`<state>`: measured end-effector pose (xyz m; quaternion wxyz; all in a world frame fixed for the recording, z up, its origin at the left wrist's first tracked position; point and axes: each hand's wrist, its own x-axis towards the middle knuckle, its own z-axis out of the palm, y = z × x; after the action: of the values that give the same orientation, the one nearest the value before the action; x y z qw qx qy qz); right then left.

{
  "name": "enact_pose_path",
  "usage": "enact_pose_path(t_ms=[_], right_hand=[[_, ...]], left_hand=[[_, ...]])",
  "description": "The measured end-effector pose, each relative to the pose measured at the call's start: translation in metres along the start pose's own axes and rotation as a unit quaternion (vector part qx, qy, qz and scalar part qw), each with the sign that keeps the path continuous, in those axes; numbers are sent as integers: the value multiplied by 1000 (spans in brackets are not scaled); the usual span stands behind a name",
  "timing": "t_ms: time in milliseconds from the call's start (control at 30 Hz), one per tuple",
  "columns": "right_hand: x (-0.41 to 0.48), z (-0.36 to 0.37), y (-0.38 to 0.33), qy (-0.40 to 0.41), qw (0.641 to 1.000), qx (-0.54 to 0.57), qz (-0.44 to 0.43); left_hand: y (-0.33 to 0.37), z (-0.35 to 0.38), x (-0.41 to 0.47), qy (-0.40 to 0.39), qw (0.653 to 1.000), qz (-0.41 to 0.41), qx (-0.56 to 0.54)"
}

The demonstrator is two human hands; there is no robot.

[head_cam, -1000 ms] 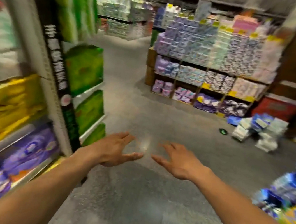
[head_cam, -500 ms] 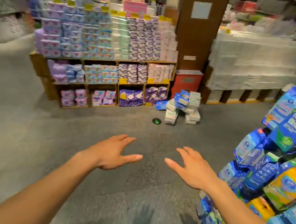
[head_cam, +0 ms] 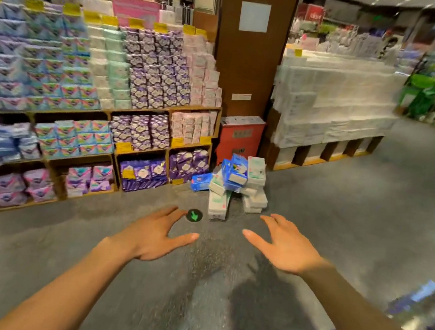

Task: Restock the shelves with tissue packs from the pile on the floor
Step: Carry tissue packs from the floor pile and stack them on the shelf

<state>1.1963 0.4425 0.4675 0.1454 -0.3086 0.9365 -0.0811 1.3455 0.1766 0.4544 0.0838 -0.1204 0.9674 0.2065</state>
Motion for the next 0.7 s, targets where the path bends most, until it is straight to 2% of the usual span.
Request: enact_pose_path(t_ms=[233,467,700], right_hand=[[264,-18,57,17,999,16,49],[462,-87,134,8,994,60,90],[679,-146,244,0,998,-32,54]], left_hand=[[-52,-37,282,-23,999,27,2],[-51,-93,548,-41,997,66,17],[-17,-98,789,-47,995,50,77]])
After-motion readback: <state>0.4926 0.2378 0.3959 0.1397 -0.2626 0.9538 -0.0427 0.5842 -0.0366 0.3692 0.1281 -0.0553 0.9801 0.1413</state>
